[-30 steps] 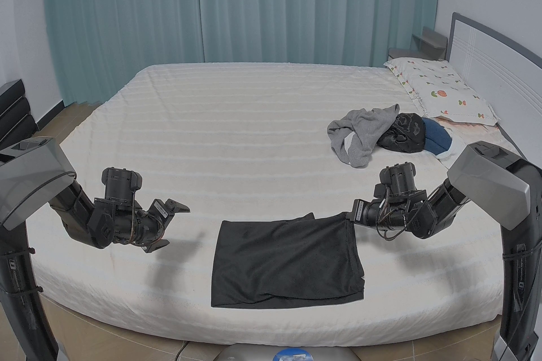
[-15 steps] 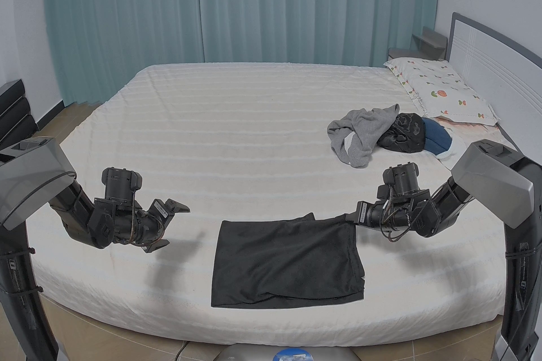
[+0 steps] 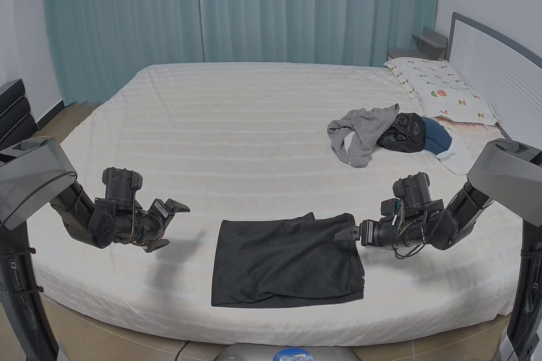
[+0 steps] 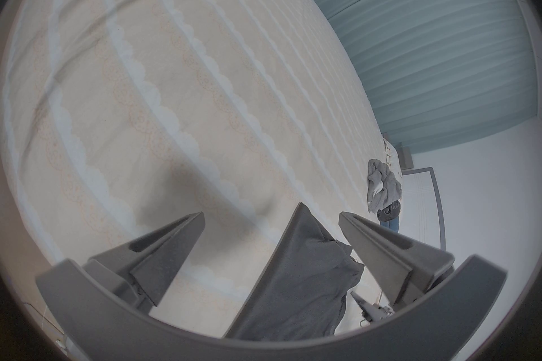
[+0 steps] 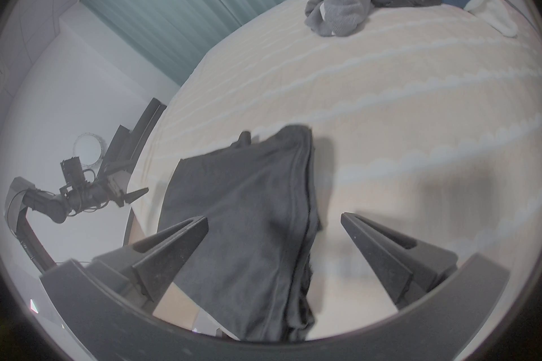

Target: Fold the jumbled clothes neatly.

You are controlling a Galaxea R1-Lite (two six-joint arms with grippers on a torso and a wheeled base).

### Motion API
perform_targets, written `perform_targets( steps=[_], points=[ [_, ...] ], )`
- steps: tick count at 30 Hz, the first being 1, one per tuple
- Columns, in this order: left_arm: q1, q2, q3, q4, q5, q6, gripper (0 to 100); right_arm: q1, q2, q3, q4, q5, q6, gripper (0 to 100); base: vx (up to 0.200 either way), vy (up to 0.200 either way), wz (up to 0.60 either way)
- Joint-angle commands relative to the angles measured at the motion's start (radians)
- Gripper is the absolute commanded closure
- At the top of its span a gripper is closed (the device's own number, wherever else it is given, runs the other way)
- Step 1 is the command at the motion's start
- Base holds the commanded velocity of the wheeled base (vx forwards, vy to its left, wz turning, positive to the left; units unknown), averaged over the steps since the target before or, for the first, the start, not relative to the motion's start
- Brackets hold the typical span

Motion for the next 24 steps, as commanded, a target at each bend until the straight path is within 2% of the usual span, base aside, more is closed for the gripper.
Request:
perform_targets(
  steps=[1, 5, 6, 10, 19, 24],
  points=[
    [0.0, 0.002, -0.002, 0.0, 0.0, -0.001, 0, 0.026, -0.023, 0.054, -0.015, 0.013, 0.014, 0, -0.2, 0.0, 0.0],
    [0.0, 0.002, -0.004, 0.0, 0.0, -0.001, 0, 0.039, -0.008, 0.054, -0.036, 0.01, 0.03, 0, -0.2, 0.0, 0.0],
    [-0.002, 0.004, -0.005, 0.0, 0.0, -0.001, 0, 0.053, -0.025, 0.063, -0.082, 0.01, 0.086, 0, -0.2, 0.0, 0.0],
    [-0.002, 0.004, -0.005, 0.0, 0.0, -0.001, 0, 0.049, -0.022, 0.09, -0.117, 0.009, 0.149, 0, -0.2, 0.0, 0.0],
    [-0.002, 0.002, -0.004, 0.0, 0.0, -0.001, 0, 0.035, -0.007, 0.13, -0.216, 0.01, 0.163, 0, 0.0, 0.0, 0.0],
    [0.0, 0.002, -0.005, -0.001, 0.0, -0.001, 0, 0.021, 0.024, 0.093, -0.219, 0.012, 0.177, 0, 0.0, 0.0, 0.0]
  ],
)
